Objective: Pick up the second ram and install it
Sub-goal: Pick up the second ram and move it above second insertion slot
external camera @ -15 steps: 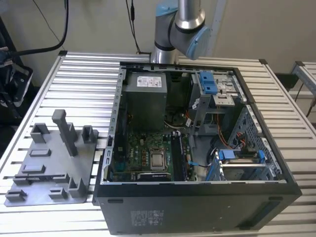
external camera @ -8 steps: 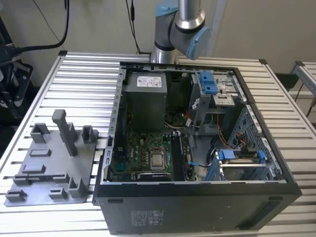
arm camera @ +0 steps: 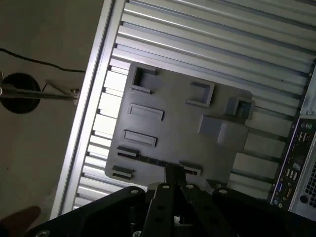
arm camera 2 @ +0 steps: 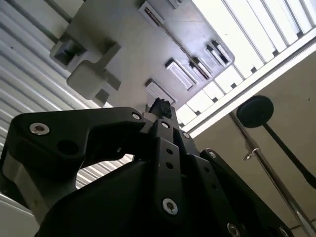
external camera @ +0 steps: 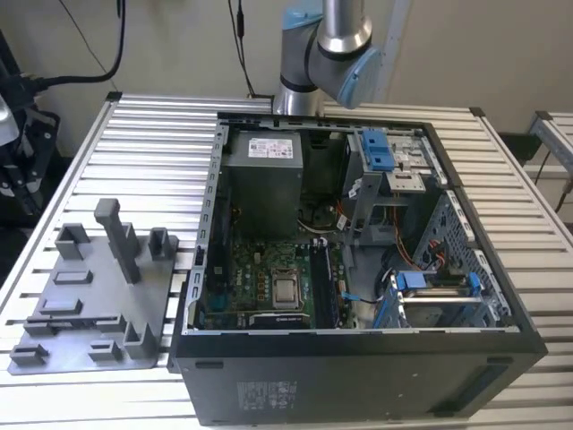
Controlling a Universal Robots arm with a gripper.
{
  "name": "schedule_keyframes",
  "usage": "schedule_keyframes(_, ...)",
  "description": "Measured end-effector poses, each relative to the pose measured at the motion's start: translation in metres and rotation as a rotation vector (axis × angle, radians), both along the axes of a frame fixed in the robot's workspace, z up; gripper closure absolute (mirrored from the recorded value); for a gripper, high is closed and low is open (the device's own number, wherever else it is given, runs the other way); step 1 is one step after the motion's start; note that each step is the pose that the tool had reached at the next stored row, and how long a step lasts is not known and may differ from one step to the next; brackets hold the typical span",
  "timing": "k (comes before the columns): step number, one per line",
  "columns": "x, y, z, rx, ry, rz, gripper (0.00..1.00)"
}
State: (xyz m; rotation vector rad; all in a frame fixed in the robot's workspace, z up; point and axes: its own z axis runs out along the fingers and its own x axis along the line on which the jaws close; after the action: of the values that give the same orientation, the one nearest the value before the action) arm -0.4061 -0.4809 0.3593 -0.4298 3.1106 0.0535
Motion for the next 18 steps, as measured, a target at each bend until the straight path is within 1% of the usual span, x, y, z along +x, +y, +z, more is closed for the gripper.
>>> schedule_keyframes(9, -0.0006, 0.0000, -0.0002, -0.0001, -0.0029, 0.139, 0.89)
schedule_keyframes(16, -0.0008, 0.0000, -0.0002, 0.0000, -0.0047, 0.255, 0.89)
schedule_keyframes(18, -0.0011, 0.0000, -0.0003, 0.0001, -0.0054, 0.282, 0.89)
